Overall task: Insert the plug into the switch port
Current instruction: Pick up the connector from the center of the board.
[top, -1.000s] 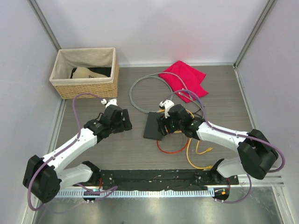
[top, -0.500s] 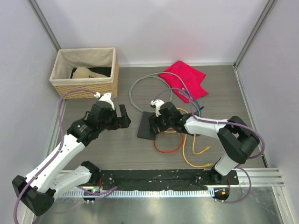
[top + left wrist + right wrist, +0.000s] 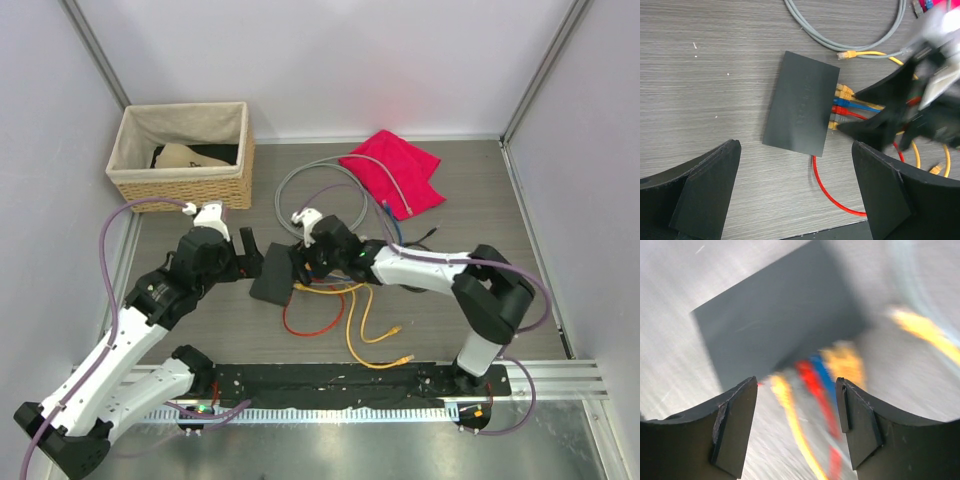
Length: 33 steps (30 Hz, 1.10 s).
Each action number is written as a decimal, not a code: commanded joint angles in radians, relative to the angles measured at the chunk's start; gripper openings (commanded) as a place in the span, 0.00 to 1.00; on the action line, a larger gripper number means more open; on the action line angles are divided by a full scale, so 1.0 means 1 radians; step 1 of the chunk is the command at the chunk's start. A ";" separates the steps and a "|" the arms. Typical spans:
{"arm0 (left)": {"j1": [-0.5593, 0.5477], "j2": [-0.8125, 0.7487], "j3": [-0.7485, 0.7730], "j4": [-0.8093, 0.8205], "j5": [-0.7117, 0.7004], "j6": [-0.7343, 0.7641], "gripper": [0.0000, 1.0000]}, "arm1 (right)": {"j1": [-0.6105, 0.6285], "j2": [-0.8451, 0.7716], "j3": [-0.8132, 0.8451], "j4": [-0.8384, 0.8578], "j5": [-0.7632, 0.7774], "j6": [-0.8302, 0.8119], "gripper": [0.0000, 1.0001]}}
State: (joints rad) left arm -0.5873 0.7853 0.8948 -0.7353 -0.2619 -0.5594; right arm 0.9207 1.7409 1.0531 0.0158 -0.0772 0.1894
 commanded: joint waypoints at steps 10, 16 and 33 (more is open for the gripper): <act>0.033 0.000 -0.014 -0.013 0.022 0.042 0.98 | -0.567 -0.422 -0.281 -0.243 0.249 0.122 0.71; 0.083 -0.001 -0.023 -0.003 0.078 0.042 0.98 | -0.703 -0.333 -0.249 -0.192 0.379 0.196 0.68; 0.145 0.005 -0.039 0.002 0.127 0.041 0.97 | -0.735 0.000 -0.130 -0.076 0.387 0.259 0.51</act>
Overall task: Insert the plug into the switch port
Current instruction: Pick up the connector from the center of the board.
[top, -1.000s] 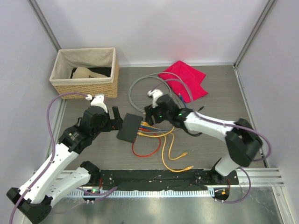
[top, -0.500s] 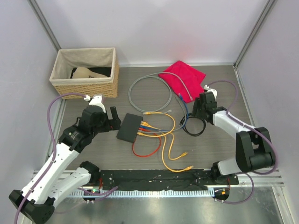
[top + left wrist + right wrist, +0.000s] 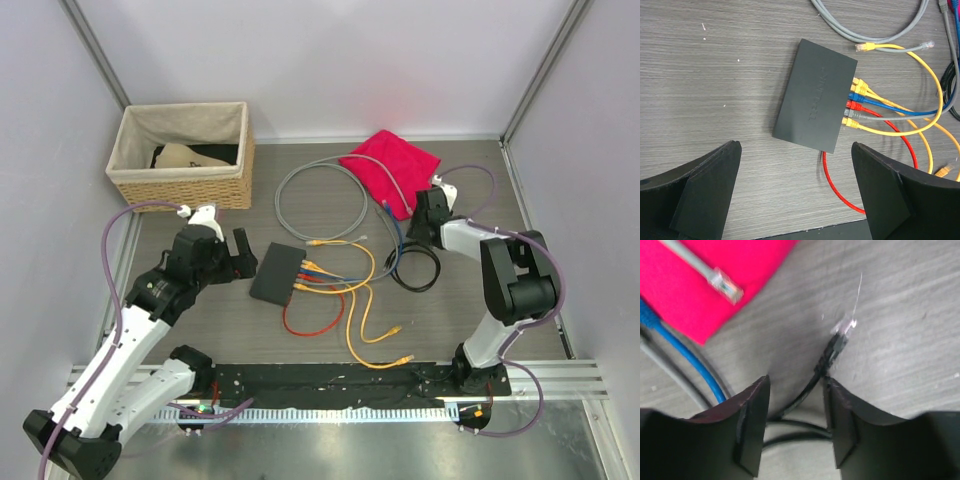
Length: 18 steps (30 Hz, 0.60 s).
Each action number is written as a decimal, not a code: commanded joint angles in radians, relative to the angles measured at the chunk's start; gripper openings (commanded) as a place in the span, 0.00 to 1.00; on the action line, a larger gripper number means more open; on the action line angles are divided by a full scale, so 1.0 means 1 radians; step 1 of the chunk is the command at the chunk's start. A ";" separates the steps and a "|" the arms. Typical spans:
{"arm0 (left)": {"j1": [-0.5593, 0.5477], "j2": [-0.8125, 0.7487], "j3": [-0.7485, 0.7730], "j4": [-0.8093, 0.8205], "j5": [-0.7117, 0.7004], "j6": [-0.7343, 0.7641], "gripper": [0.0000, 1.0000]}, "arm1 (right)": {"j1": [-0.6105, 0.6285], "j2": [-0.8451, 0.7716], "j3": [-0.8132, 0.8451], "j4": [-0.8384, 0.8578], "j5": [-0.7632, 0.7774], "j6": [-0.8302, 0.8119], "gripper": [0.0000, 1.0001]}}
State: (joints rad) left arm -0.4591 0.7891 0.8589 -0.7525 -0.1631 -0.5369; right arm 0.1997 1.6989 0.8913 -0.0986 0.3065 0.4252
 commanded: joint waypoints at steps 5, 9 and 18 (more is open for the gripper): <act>0.030 0.001 -0.004 0.024 0.037 0.018 0.96 | -0.025 0.013 0.026 0.007 0.006 0.012 0.20; 0.036 -0.001 -0.009 0.027 0.043 0.018 0.97 | -0.060 -0.115 0.023 -0.030 0.098 -0.064 0.01; 0.053 0.001 -0.012 0.038 0.080 0.015 0.96 | -0.082 -0.429 0.192 -0.073 -0.007 -0.327 0.01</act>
State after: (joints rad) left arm -0.4213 0.7918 0.8478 -0.7513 -0.1184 -0.5369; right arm 0.0971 1.4010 0.9787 -0.2256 0.4385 0.2596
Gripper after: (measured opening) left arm 0.966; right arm 0.041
